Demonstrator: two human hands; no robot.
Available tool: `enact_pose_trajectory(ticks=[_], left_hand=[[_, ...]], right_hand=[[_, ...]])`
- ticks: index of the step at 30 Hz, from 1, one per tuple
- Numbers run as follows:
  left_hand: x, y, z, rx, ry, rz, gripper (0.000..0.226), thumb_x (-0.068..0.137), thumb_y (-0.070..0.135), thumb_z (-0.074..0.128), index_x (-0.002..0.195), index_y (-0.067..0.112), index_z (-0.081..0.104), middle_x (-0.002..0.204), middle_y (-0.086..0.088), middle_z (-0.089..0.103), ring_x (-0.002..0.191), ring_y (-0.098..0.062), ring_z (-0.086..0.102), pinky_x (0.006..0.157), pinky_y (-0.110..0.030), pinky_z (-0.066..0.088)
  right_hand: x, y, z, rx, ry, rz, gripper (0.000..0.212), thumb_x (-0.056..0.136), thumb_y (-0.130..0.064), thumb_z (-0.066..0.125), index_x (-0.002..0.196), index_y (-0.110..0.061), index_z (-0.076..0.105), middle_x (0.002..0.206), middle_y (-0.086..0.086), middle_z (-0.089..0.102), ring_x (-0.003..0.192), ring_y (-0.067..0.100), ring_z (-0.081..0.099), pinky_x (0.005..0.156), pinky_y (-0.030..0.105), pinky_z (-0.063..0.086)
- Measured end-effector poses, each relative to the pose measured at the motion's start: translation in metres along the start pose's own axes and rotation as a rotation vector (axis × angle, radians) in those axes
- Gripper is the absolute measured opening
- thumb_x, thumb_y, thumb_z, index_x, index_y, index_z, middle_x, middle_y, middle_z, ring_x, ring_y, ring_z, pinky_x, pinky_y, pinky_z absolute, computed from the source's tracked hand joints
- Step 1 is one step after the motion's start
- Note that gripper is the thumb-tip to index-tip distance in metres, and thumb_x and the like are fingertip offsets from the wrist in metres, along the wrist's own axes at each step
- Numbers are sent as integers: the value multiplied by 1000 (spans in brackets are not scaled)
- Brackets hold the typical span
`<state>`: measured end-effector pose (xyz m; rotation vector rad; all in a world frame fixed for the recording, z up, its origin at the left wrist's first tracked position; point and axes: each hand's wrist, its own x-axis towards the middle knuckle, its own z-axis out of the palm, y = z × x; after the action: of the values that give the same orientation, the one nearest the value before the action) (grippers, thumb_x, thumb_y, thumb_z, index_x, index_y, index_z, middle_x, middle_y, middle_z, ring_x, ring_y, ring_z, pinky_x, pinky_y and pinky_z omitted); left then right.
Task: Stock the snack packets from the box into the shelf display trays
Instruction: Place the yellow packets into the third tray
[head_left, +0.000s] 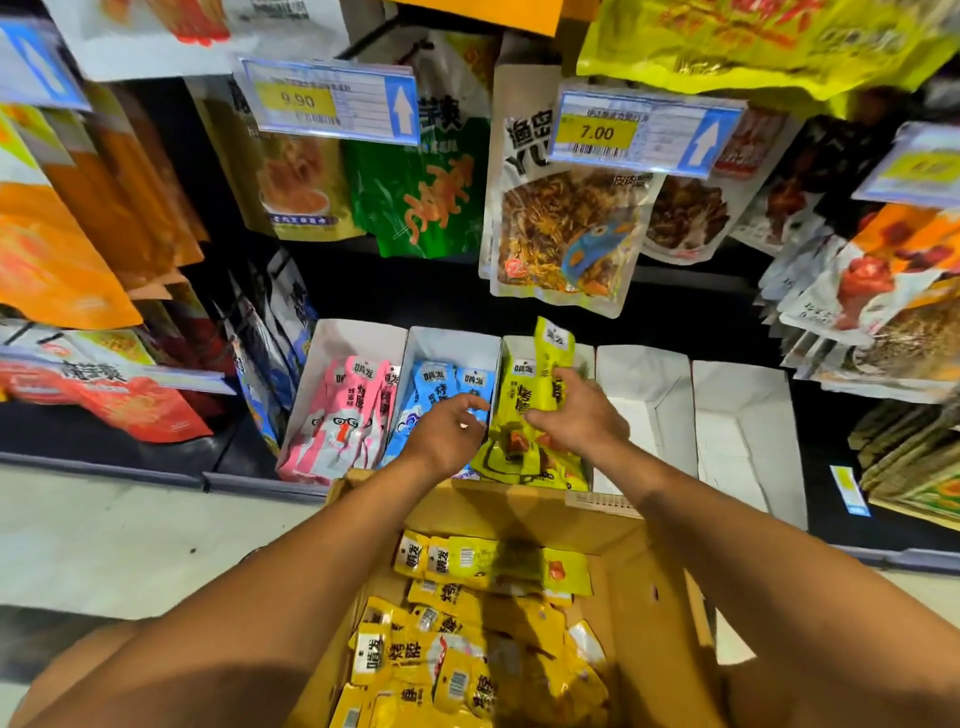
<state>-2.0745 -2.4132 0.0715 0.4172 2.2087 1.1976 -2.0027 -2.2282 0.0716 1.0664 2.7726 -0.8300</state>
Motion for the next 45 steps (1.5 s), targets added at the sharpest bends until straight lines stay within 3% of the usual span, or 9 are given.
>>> enact_pose_trajectory(ticks=[3, 10, 13, 17, 21, 26, 30, 39, 45], left_hand=[[19, -10, 13, 223, -6, 56, 30, 103, 26, 59, 131, 32, 63, 138, -9, 62, 118, -31, 63, 96, -36, 52], [56, -35, 54, 460, -41, 60, 48, 96, 56, 61, 142, 42, 54, 140, -5, 51, 121, -30, 59, 97, -40, 50], [65, -50, 59, 553, -99, 74, 47, 98, 49, 62, 143, 42, 50, 141, -7, 48, 126, -32, 56, 99, -42, 50], [72, -61, 61, 527, -148, 69, 56, 97, 27, 68, 150, 29, 49, 143, -17, 49, 132, -37, 52, 107, -42, 46], [75, -59, 64, 524, -133, 101, 55, 94, 14, 69, 147, 20, 54, 141, -19, 58, 129, -35, 55, 106, -37, 46], [76, -62, 65, 519, -111, 120, 53, 95, 5, 62, 146, 18, 56, 139, -20, 56, 128, -37, 55, 104, -38, 47], [75, -66, 64, 481, -93, 130, 51, 99, 11, 57, 148, 22, 53, 138, -20, 52, 124, -37, 56, 96, -35, 47], [50, -70, 47, 546, -91, 149, 52, 102, 25, 55, 152, 27, 45, 154, -10, 44, 139, -33, 47, 111, -48, 44], [9, -69, 24, 821, -64, 210, 54, 104, 40, 50, 156, 33, 36, 165, -4, 31, 151, -31, 29, 116, -50, 37]], right_hand=[[20, 28, 11, -56, 9, 75, 79, 75, -64, 71, 143, -38, 41, 135, 5, 51, 119, 31, 58, 88, 41, 48], [48, 59, 54, -83, -47, 121, 70, 77, -54, 67, 141, -37, 46, 135, 6, 47, 120, 33, 56, 88, 39, 48], [52, 68, 66, -95, -36, 88, 69, 79, -48, 69, 142, -36, 46, 137, 5, 45, 123, 33, 53, 90, 40, 48], [54, 81, 76, -70, -133, -12, 72, 81, -34, 73, 147, -27, 44, 145, 9, 46, 133, 31, 45, 100, 42, 48], [57, 90, 74, -69, -158, -57, 78, 81, -36, 79, 149, -25, 43, 146, 9, 52, 134, 33, 45, 106, 41, 44], [59, 94, 76, -28, -237, -91, 70, 92, -36, 68, 154, -27, 36, 158, 7, 36, 145, 29, 34, 118, 38, 32], [59, 97, 77, -44, -245, -108, 67, 94, -40, 65, 154, -28, 36, 159, 7, 33, 146, 28, 32, 119, 37, 29], [42, 91, 63, -16, -236, -117, 56, 99, -37, 59, 150, -23, 42, 157, 10, 37, 143, 29, 36, 116, 36, 33], [10, 87, 44, -52, -209, -161, 57, 98, -38, 59, 150, -20, 43, 156, 10, 38, 142, 30, 39, 115, 37, 36]])
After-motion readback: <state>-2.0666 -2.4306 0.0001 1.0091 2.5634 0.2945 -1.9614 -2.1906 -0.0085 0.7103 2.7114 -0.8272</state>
